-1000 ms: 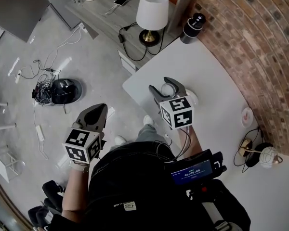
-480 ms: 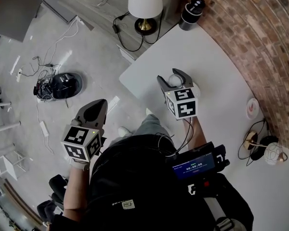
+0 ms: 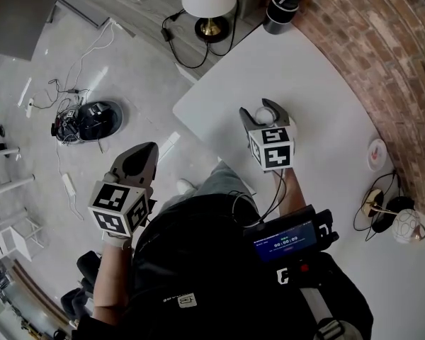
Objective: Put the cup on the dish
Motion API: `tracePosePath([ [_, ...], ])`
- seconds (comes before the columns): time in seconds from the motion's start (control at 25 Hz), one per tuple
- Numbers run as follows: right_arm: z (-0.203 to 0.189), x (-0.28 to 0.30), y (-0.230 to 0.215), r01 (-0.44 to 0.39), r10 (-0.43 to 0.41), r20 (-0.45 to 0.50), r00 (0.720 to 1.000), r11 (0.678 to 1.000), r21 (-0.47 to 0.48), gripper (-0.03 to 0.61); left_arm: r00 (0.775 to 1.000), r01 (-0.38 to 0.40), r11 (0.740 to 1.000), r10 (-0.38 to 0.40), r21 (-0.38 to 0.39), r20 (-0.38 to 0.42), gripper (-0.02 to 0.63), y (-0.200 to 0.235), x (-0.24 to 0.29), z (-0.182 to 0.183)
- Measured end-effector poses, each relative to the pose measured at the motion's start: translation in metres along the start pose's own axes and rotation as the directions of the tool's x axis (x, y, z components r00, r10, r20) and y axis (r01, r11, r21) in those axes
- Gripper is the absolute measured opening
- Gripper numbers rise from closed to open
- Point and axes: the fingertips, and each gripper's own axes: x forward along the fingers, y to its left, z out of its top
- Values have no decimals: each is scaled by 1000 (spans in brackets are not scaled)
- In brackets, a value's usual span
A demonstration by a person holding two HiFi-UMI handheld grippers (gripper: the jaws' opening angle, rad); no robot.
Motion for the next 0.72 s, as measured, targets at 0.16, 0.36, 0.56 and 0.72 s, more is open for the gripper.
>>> tracePosePath([
  [0.16,-14,5,-8,22,-22,-16,1000,1000,3,264,1000,-2,1000,2,-4,-17,6,-1,2,-3],
  [0.36,-33,10,-16,42,-42,-29,999,999,7,264,1000,-5,1000,5,-5,-31,6,-2,5,-7],
  [0.56,-50,15,-26,71,-71,-46,996,997,-3,264,999,-5,1000,5,2,-42,6,-4,7,-9],
  [0.72,-60,19,-31,87,-86,-53,995,996,12,264,999,-7,1000,7,-6,-54,6,-5,8,-12],
])
